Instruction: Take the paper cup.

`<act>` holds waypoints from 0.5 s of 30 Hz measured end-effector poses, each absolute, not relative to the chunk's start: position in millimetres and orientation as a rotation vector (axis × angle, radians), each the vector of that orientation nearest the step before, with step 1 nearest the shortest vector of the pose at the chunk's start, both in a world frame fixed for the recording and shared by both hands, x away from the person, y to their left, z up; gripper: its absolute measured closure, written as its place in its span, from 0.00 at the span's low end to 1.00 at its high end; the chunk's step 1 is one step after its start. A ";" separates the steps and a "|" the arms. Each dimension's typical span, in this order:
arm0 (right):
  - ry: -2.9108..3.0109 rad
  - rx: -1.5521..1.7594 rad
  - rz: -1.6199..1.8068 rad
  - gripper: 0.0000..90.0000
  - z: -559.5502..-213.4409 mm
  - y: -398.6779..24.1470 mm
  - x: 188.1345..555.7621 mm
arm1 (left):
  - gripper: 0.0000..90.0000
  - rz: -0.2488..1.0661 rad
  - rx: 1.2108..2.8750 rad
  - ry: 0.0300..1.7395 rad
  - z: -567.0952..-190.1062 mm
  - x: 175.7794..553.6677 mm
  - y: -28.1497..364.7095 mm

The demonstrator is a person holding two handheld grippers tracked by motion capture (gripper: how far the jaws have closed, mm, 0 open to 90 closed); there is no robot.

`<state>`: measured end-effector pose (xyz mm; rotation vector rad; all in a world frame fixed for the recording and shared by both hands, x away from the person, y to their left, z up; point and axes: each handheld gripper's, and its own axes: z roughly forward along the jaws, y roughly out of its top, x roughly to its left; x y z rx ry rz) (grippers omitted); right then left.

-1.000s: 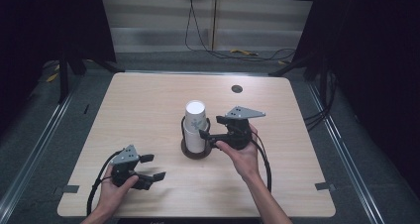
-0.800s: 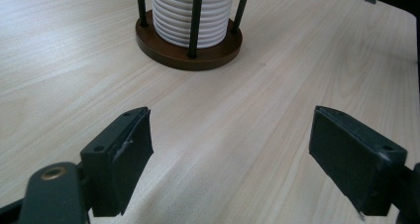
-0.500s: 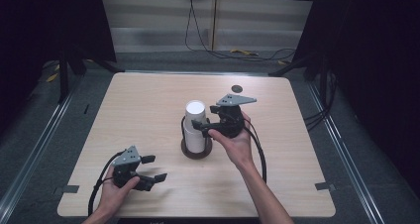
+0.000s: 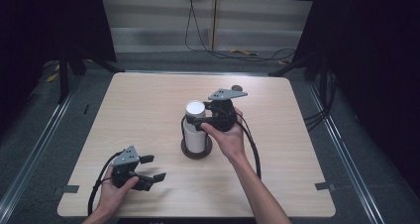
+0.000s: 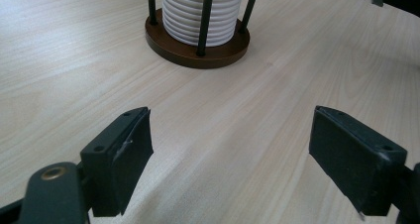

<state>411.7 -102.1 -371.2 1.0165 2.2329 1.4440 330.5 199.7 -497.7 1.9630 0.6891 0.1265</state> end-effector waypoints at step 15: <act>2.241 1.011 1.410 0.36 -373.0 -95.4 416.5 | 0.19 0.131 1.961 0.693 -497.4 330.1 201.5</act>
